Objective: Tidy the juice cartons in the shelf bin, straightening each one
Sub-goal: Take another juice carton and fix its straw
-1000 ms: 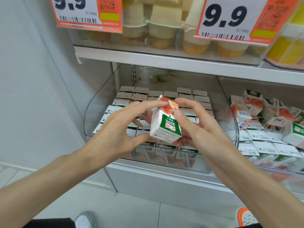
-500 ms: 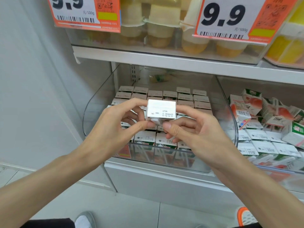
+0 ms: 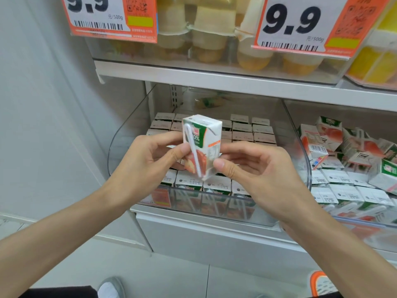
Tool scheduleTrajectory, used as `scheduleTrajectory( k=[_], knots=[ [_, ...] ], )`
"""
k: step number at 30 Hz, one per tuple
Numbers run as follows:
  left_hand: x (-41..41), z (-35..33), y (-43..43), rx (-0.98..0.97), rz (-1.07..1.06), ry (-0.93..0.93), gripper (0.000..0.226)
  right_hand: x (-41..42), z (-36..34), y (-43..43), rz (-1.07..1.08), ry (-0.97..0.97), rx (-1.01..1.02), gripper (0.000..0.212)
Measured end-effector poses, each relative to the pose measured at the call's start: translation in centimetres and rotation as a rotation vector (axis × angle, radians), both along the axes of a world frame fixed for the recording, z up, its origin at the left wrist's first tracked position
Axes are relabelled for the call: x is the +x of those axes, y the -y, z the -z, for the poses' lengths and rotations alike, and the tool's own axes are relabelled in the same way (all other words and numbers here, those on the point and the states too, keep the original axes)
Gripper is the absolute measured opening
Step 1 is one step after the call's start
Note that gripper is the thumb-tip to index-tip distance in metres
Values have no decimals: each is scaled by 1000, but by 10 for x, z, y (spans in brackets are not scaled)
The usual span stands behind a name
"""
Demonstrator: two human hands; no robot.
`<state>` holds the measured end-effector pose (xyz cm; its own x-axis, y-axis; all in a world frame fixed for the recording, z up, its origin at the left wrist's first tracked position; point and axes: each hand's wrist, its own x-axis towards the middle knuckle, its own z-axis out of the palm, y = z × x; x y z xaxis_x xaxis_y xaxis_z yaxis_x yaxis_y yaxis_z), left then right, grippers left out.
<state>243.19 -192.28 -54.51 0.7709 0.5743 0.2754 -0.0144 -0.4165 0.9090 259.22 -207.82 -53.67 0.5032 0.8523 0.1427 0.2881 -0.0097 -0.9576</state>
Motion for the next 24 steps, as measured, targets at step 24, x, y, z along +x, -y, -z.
scheduleTrajectory(
  k=[24],
  knots=[
    [0,-1,10,-134,183,-61,51,4,6,-4,82,-24,96,48]
  ],
)
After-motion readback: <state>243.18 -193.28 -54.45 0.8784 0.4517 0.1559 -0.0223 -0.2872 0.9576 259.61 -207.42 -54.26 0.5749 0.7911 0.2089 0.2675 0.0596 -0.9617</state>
